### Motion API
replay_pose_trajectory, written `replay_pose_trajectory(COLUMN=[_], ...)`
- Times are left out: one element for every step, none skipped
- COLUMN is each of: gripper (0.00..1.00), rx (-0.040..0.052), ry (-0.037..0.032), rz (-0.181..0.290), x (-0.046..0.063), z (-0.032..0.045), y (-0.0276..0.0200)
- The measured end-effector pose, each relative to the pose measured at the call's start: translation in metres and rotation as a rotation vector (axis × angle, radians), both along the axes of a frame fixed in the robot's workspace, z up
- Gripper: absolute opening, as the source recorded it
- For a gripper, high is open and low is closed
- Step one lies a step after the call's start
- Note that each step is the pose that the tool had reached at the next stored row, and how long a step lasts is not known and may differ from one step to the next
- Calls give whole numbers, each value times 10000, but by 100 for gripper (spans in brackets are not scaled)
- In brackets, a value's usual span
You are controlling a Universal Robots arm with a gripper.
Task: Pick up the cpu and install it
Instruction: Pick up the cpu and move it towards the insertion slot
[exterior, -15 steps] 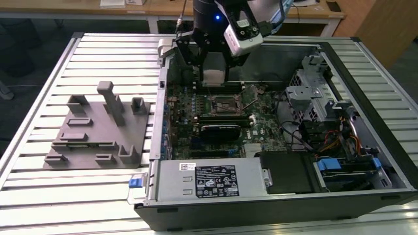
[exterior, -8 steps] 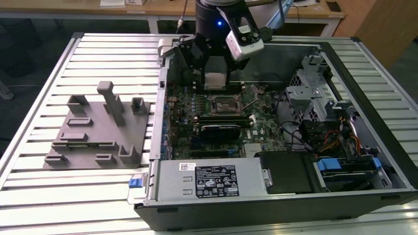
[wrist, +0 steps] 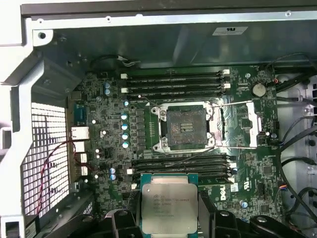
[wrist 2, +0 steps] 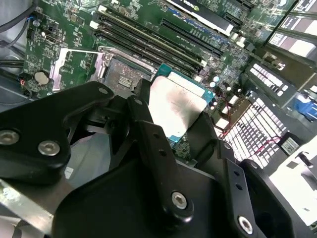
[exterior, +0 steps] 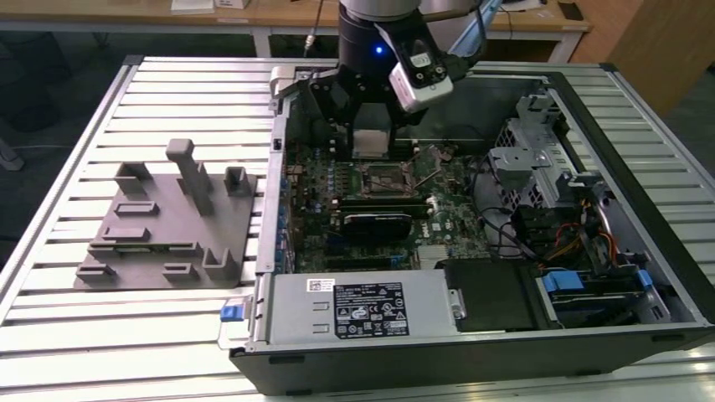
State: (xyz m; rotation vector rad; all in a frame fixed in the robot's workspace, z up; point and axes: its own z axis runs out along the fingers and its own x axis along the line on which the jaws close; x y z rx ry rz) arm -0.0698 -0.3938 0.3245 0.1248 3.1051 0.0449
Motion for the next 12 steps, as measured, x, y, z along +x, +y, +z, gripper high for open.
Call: replay_pose_trajectory(gripper=[54,54,54,54,54,54,54,54,54,54,54,54], rx=[-1,-3,-2,-2,-2,-3,-3,-4,-5,-5,-5,-7], ry=[0,1,0,0,1,1,0,1,0,0,0,0], rz=[0,0,0,0,0,0,0,0,0,0,0,1], x=[5,10,15,20,25,29,34,39,44,51,58,62], z=[-13,-26,-40,-54,-70,-84,-99,-115,-130,-146,-161,-175], y=[1,3,4,6,9,12,16,20,23,26,28,31])
